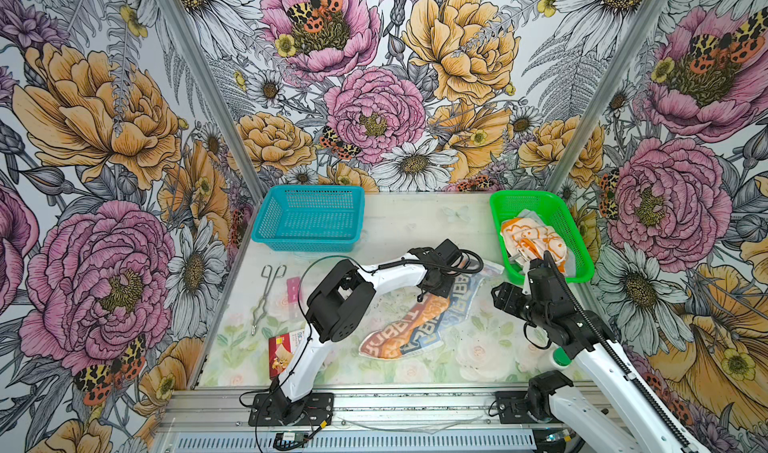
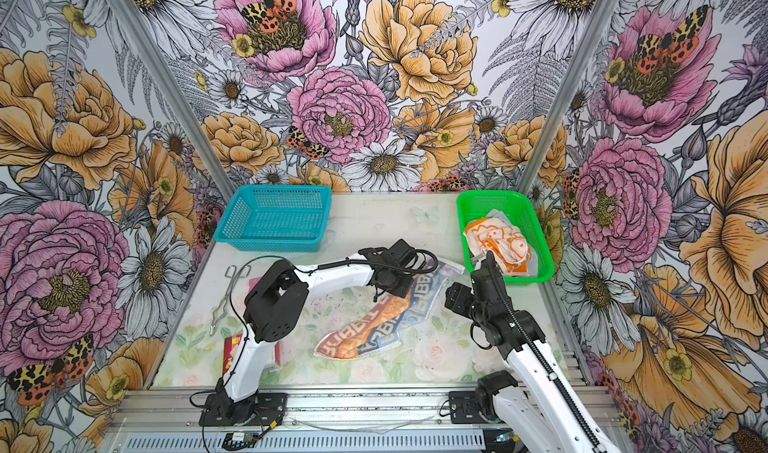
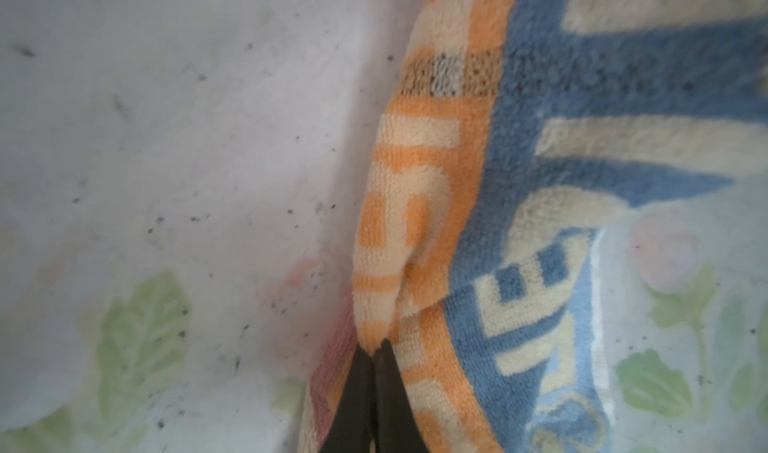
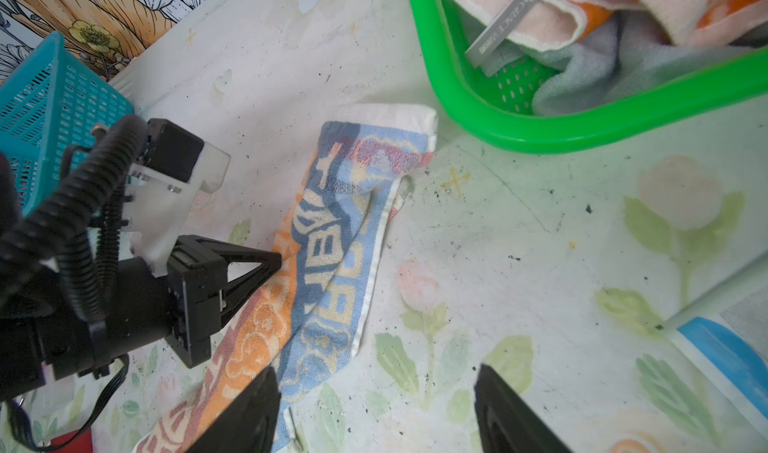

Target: Fold and stack the towels

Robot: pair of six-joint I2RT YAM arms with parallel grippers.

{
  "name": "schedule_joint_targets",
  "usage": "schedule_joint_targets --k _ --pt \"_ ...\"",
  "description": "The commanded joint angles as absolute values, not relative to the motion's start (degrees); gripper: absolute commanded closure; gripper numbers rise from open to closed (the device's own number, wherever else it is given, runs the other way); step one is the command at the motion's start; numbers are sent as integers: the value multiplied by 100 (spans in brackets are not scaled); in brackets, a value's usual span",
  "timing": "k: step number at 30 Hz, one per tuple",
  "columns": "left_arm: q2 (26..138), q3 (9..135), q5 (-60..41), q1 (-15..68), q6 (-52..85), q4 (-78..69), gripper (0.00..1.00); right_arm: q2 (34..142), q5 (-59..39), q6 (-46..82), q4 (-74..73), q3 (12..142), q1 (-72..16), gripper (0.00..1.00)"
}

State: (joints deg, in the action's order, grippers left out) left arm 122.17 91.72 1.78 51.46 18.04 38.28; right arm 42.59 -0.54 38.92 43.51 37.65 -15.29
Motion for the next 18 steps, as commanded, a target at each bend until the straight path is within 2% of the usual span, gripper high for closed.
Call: schedule_joint_targets --k 1,4,7,9,13,18 --pt "11204 8556 896 5057 1945 3880 100 4418 -95 3736 4337 3818 -1485 24" --pt "10497 7796 892 5146 2077 3868 100 4588 -111 3685 4240 3867 -1480 24" --pt "9932 7231 471 5336 2285 3857 100 4928 -393 3628 3855 3879 -1478 24" --pt "9927 6981 237 5525 2416 3854 100 5387 -602 3549 3502 3949 -1480 24" --pt "10103 6766 416 5712 2668 3855 100 6349 -1115 3528 2338 3997 -1471 24" --pt "10165 6684 322 5731 2758 3830 91 7604 -1769 3560 1266 4428 -1517 25"
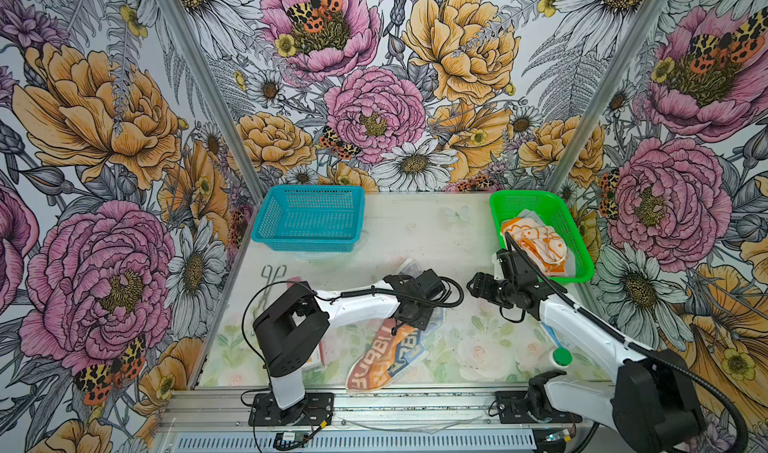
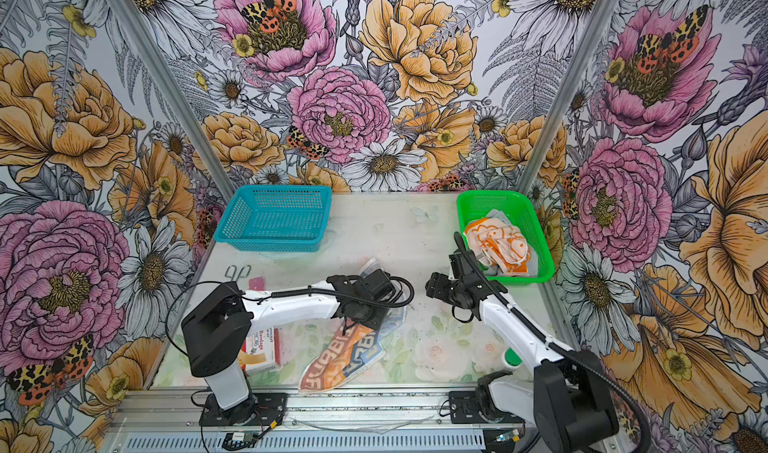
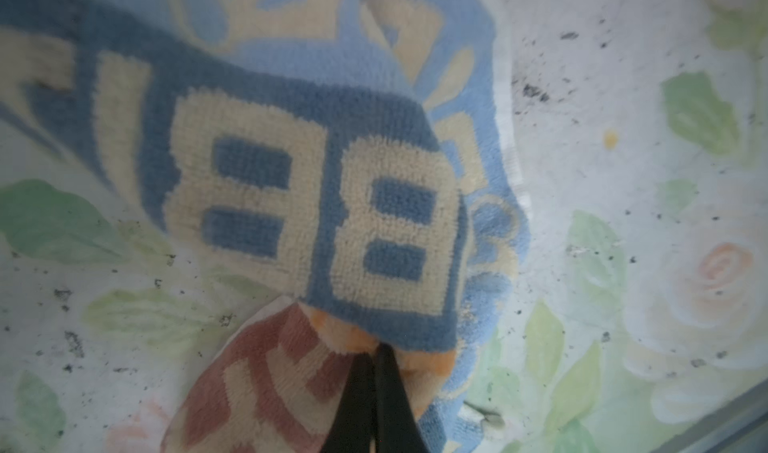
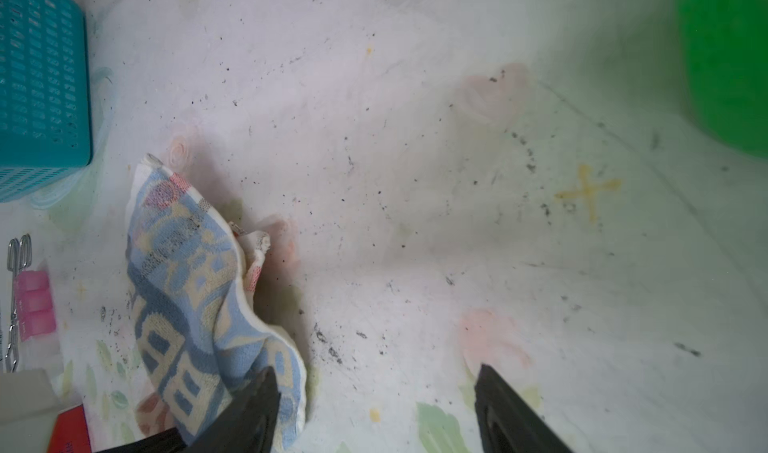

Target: Fold and stack the towels

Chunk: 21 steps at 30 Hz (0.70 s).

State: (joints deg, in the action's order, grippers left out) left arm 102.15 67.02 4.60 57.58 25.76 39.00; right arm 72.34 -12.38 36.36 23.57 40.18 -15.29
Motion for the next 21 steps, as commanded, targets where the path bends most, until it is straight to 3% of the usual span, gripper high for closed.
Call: schedule_joint_targets --k 1,2,5,10,14,21 --pt "10169 6654 157 5746 2707 3778 86 7828 -1833 3532 1149 4582 -1547 25" --pt "10162 6624 83 5746 2734 3759 77 8048 -1927 3477 1062 4746 -1579 25" --pt "9864 6400 353 5727 2924 3762 64 8651 -2010 3301 1054 5347 -1672 26" --pt "8411 5558 662 5340 3273 3435 54 9859 -2474 3030 1063 6451 -1733 26" --pt "7114 4737 17 4636 3346 3047 41 10766 -2849 2821 1072 7315 -1871 27" --pt "6176 4081 -976 3722 3349 2826 38 11942 -3032 2773 1294 8385 -2241 28"
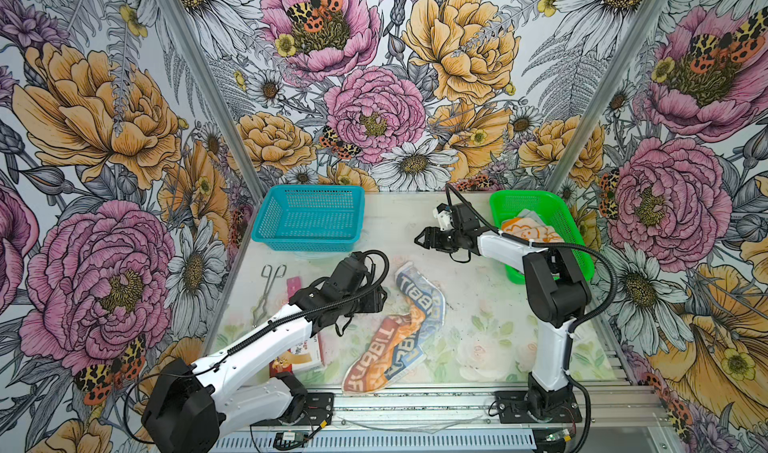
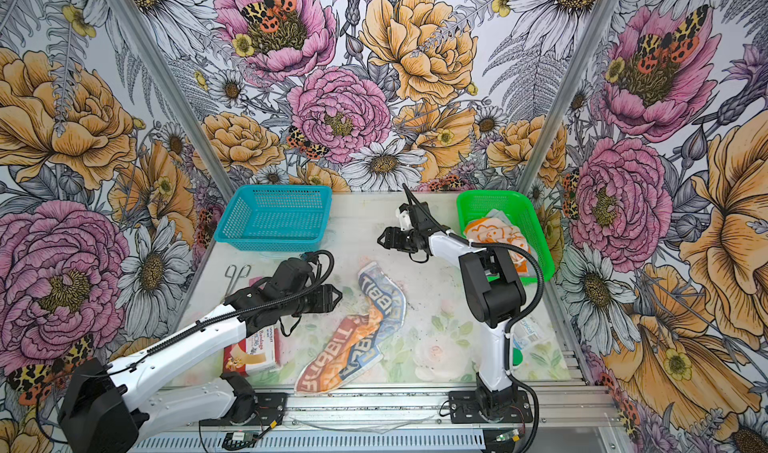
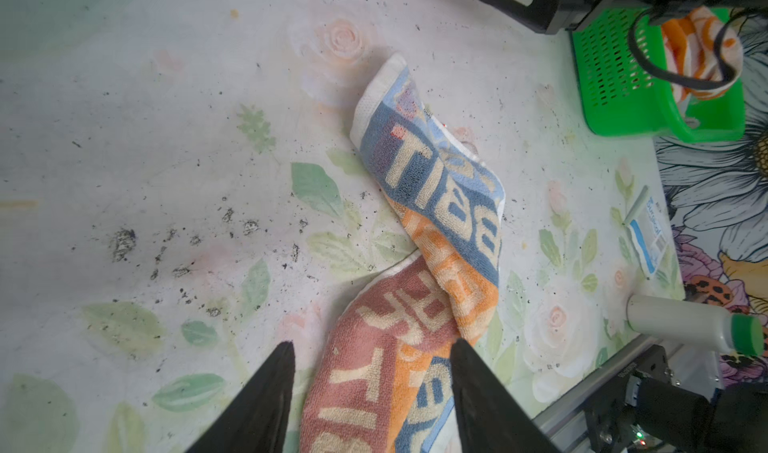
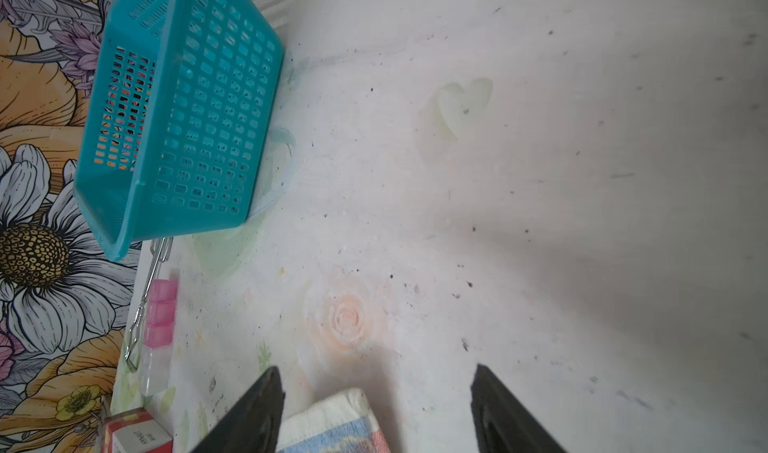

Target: Fold and stack the towels

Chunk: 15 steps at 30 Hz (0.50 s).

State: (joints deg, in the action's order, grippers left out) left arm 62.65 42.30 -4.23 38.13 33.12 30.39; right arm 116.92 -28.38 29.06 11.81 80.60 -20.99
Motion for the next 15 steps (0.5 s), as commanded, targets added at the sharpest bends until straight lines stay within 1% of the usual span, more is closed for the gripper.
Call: schedule_joint_targets --k 1,4,12,15 --pt "6168 4074 -971 3712 3362 2825 38 12058 -3027 2777 1372 8509 -2294 29" --pt "6175 4061 -934 3708 3383 2821 38 12278 -3028 2760 1611 8671 -2398 34" --pt "6361 4117 -875 3652 3287 2812 38 12270 -2868 2564 1949 8403 -2555 35" --pt "6356 4135 -849 3661 3296 2807 38 12218 -2850 2541 1978 8305 -2597 38"
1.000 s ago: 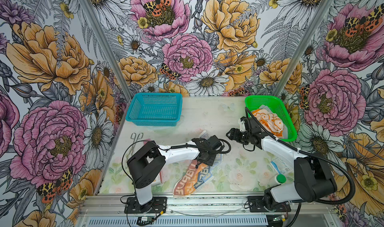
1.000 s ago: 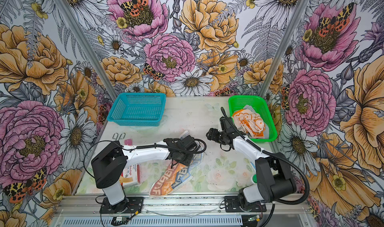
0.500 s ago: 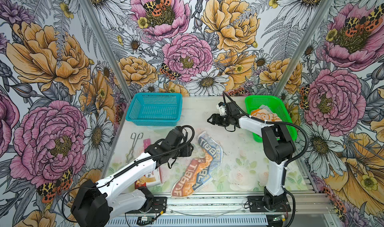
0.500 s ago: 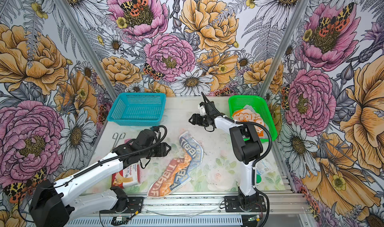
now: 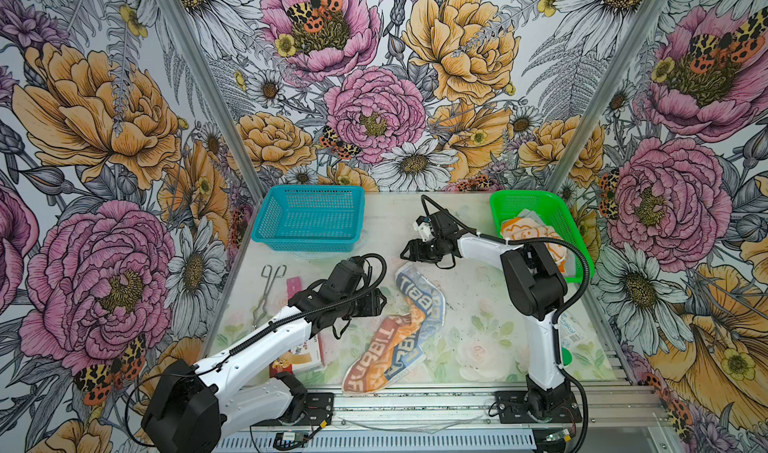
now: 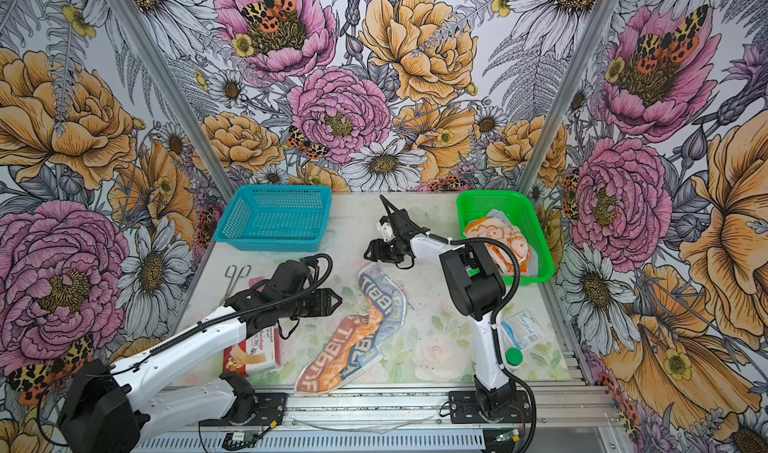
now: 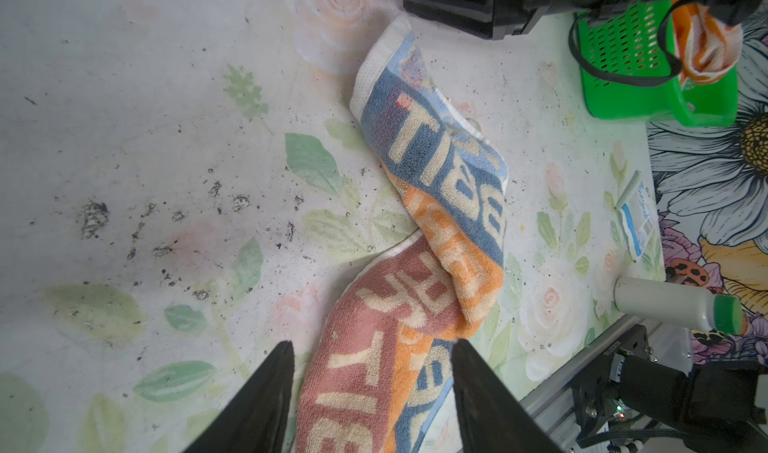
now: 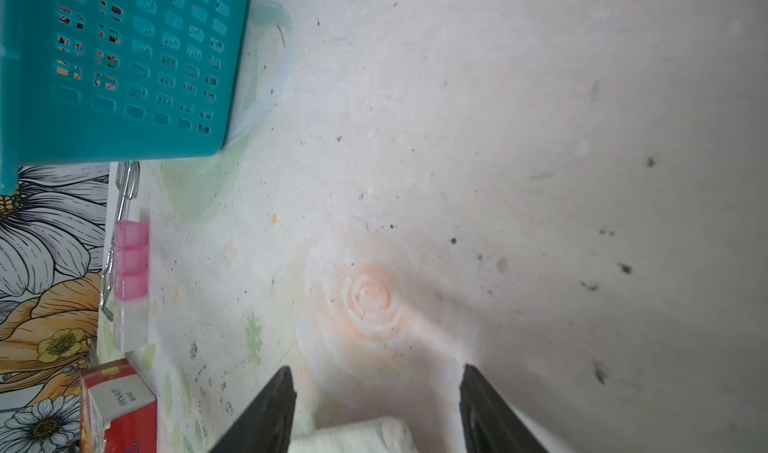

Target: Fold and stack the towels

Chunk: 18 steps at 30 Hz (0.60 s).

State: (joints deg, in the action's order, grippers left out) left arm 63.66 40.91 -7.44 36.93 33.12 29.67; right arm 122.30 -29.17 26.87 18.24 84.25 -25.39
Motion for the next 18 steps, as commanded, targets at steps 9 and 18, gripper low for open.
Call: schedule_joint_targets --k 9,18 --pt "6338 4130 -819 3693 3305 2798 38 12212 -2937 2479 1983 8174 -2662 48" --pt "6362 4113 -779 3700 3294 2794 37 11967 -3141 2461 2051 8165 -2681 100"
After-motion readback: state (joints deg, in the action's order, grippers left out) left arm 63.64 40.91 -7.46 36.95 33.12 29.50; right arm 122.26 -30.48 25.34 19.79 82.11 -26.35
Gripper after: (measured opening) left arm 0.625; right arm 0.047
